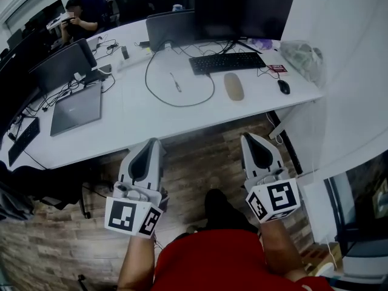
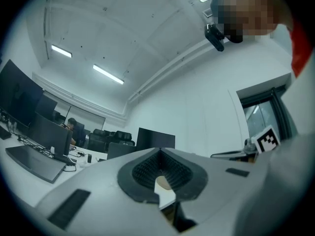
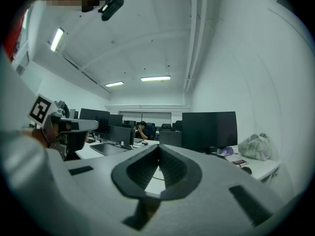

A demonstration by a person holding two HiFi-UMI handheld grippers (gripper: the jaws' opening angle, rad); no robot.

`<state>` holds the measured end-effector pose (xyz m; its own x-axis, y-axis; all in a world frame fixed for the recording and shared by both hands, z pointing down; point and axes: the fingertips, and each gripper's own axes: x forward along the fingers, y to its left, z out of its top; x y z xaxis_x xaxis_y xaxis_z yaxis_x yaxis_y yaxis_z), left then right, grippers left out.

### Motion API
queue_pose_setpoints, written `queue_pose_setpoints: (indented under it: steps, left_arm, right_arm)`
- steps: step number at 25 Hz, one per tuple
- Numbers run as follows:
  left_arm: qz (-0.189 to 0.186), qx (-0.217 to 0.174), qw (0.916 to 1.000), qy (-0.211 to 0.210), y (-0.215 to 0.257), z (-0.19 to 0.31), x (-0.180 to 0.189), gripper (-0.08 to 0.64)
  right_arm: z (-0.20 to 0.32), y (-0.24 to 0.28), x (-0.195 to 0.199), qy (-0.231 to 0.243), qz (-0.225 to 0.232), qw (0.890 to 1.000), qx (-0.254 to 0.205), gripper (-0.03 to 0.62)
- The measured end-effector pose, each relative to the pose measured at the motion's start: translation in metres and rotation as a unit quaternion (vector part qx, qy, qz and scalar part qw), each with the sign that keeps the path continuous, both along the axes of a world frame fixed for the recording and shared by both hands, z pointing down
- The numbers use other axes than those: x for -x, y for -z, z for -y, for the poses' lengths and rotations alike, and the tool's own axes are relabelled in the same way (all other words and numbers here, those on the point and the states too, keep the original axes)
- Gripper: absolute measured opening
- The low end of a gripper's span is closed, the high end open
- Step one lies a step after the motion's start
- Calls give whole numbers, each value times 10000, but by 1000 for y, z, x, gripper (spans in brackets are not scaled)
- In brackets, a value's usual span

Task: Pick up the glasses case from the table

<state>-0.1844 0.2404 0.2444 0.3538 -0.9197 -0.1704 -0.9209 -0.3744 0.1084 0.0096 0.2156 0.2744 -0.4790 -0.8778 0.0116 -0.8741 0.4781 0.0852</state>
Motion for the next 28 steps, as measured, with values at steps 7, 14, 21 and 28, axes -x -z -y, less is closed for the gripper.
queue_pose_setpoints:
  steps: [7,14,21,28]
  left_arm:
    - [167,96,9997,135,-15,87,-6,9]
    - [290,334,9988,222,-29,201,-29,9]
    - [368,645,9966,359,-49,294,-50,9]
    - [447,960,9936,390,-68,346,-58,9]
  right_arm:
    - [104,-36,-16,-207,-103,9995,234,6]
    - [232,-72,-41,-331,-211,9968,696,88]
    - [329,-132,-59,-354,-477,9883,1407,244]
    - [377,-204,-64,-332,-662,9668,2447,386]
